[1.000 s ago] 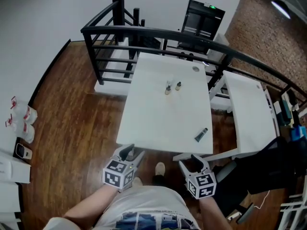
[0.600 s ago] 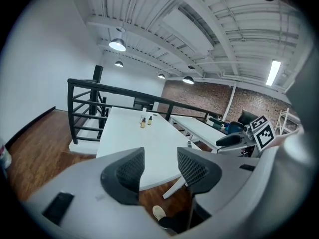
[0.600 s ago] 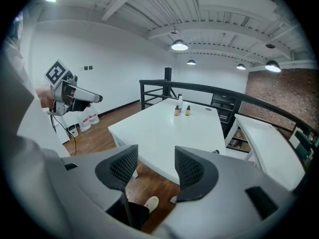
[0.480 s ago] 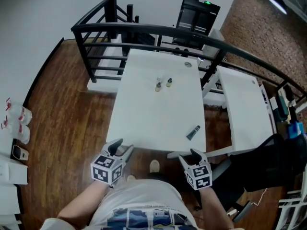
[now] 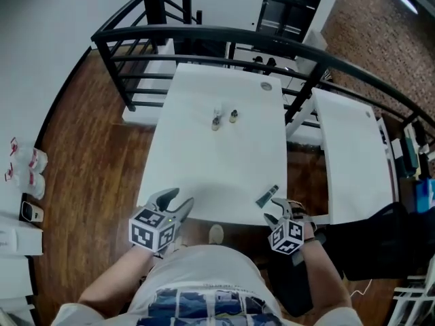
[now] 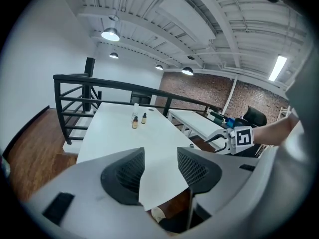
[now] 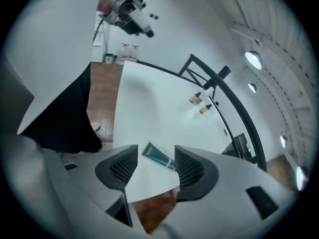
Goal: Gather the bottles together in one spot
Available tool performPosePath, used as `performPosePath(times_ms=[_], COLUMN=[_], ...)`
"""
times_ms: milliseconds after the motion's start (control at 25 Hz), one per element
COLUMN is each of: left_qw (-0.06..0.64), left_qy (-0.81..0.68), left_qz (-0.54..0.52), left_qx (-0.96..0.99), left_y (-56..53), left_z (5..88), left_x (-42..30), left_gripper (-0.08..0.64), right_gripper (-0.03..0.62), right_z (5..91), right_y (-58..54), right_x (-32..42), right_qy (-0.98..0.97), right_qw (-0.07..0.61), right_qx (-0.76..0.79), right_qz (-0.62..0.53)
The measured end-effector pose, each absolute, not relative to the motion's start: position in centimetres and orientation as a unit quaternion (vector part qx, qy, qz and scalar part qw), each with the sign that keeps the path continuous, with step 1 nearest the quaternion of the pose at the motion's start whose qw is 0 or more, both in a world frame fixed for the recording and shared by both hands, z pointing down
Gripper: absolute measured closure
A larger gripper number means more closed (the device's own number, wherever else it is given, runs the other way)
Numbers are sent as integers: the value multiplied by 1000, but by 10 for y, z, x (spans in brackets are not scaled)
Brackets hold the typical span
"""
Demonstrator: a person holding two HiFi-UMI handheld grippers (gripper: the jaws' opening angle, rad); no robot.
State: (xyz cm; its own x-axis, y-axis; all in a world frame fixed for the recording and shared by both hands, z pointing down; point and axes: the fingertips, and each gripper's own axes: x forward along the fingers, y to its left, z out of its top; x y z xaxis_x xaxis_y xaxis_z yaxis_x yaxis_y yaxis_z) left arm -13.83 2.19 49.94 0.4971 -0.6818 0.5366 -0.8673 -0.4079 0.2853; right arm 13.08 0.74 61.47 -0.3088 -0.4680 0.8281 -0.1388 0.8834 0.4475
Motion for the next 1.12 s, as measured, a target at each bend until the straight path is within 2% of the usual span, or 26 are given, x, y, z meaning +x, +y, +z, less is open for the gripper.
performPosePath(times_ms=[360,520,640,680,760,1000,1120], left_qw=[288,293,294,294,297,306,323], left_qy=[-480,-477,-470,-468,-461,-425,-397], left_qz=[178,189,197,198,201,210,204], left_qx=[809,806,809,810,812,826,834], left_y=[-32,-43,-50,-54,-61,-73,-76], left_z=[512,517,521,522,523,528,529], left_x=[-89,-77,-68,-66,-61,-31,-12], left_gripper=[374,376,376,376,376,376,376], right_gripper=[336,336,338,361,439,462,463], right_z=[685,706,714,714,713,707,688], right_y=[-56,-70,-72,-71,-67,-72,-77], right_x=[168,172,177,179,180,185,175], right_qy=[-753,-748,-754,-757,-766,-821,-858], right_qw=[620,631,638,639,631,570,497], right_qx=[-28,-84,-105,-110,-111,-1,93], right_qz=[-219,-189,-116,-88,-47,36,87])
